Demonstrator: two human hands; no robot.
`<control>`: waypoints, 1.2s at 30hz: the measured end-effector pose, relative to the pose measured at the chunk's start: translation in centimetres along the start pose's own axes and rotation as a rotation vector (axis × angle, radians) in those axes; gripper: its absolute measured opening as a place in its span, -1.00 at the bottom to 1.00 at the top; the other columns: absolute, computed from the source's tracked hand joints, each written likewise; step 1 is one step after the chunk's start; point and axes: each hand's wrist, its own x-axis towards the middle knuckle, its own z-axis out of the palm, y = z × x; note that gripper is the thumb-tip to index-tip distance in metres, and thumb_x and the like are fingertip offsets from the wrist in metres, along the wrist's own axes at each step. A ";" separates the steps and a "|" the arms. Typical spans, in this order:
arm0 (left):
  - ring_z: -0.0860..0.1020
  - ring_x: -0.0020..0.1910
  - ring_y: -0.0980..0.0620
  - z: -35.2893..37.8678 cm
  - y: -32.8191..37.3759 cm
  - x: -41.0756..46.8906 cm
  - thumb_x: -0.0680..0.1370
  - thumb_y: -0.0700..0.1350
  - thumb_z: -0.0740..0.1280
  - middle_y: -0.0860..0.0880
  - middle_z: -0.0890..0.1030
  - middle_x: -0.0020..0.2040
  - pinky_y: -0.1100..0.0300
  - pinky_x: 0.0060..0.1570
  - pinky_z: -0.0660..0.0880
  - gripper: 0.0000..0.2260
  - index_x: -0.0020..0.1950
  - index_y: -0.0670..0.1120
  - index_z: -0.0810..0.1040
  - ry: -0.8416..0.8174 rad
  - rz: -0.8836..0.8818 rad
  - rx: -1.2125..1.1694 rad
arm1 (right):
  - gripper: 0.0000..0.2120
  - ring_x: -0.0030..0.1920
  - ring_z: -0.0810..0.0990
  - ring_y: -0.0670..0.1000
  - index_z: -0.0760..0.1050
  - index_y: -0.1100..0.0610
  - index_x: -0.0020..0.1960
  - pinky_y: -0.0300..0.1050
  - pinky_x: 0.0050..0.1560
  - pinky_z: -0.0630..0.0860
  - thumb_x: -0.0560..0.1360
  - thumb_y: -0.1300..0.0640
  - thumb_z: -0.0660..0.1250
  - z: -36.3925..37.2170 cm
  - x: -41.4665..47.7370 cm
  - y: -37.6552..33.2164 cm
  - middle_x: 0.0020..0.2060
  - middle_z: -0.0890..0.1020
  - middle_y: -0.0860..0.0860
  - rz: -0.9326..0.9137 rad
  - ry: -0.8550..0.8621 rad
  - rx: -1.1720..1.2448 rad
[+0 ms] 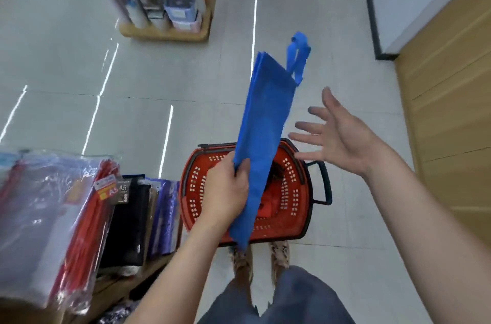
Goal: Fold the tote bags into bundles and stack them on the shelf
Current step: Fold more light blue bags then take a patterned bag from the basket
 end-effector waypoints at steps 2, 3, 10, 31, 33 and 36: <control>0.52 -0.38 0.30 -0.6 2.6 -0.3 0.62 -0.15 0.24 0.15 0.57 -0.36 0.43 -0.38 0.40 -0.76 -0.25 0.00 0.48 0.028 -0.065 -0.223 | -0.01 0.43 0.37 -0.02 -0.06 -0.19 0.56 0.21 0.37 0.37 0.30 -0.40 0.37 1.4 -3.9 1.5 0.47 0.31 -0.08 -0.034 -0.149 -0.366; 0.58 -0.33 0.27 -0.7 3.8 -0.6 0.63 -0.17 0.23 0.14 0.62 -0.33 0.40 -0.32 0.48 -0.78 -0.21 -0.02 0.53 0.034 -0.120 -0.388 | 0.09 0.47 0.27 -0.10 -0.19 -0.26 0.54 0.09 0.45 0.29 0.25 -0.42 0.41 2.2 -5.6 2.7 0.51 0.20 -0.16 -0.059 -0.240 -0.591; 0.67 -0.12 0.03 -0.5 9.1 -4.6 0.66 -0.21 0.16 -0.04 0.68 -0.04 0.20 -0.29 0.59 -0.82 0.20 -0.12 0.50 -0.070 -0.184 -0.948 | -0.20 -0.18 0.54 0.03 0.07 -0.26 0.53 -0.35 -0.22 0.45 0.48 0.35 0.21 2.3 -9.8 7.7 -0.10 0.58 -0.04 -0.588 0.143 -0.992; 0.55 -0.08 -0.22 -2.5 -0.7 -31.5 0.54 -0.13 0.25 -0.07 0.63 -0.14 0.01 -0.22 0.45 -0.95 -0.03 -0.02 0.48 0.459 -0.233 0.525 | -0.53 0.15 0.59 0.10 0.29 0.09 0.46 0.08 0.10 0.61 0.57 0.25 0.22 8.4 -16.9 5.6 0.30 0.49 0.14 -0.319 -0.223 -0.663; 0.56 -0.05 -0.17 -4.0 -1.3 -35.2 0.50 -0.15 0.24 -0.03 0.64 -0.08 0.03 -0.18 0.47 -0.86 0.03 0.02 0.46 0.474 -0.271 0.581 | -0.48 0.37 0.39 -0.03 0.25 -0.10 0.49 0.04 0.38 0.38 0.57 0.02 0.31 10.1 -18.7 7.2 0.42 0.37 -0.04 -0.612 -0.308 -0.886; 0.55 -0.03 -0.12 -5.9 -2.2 -41.7 0.43 -0.18 0.20 0.02 0.63 -0.05 0.05 -0.16 0.47 -0.75 0.07 0.04 0.47 0.527 -0.355 0.599 | -0.57 0.42 0.27 -0.22 0.52 -0.25 0.25 -0.19 0.44 0.18 0.43 -0.33 0.27 12.2 -22.7 9.4 0.37 0.37 -0.24 -0.763 -0.802 -1.194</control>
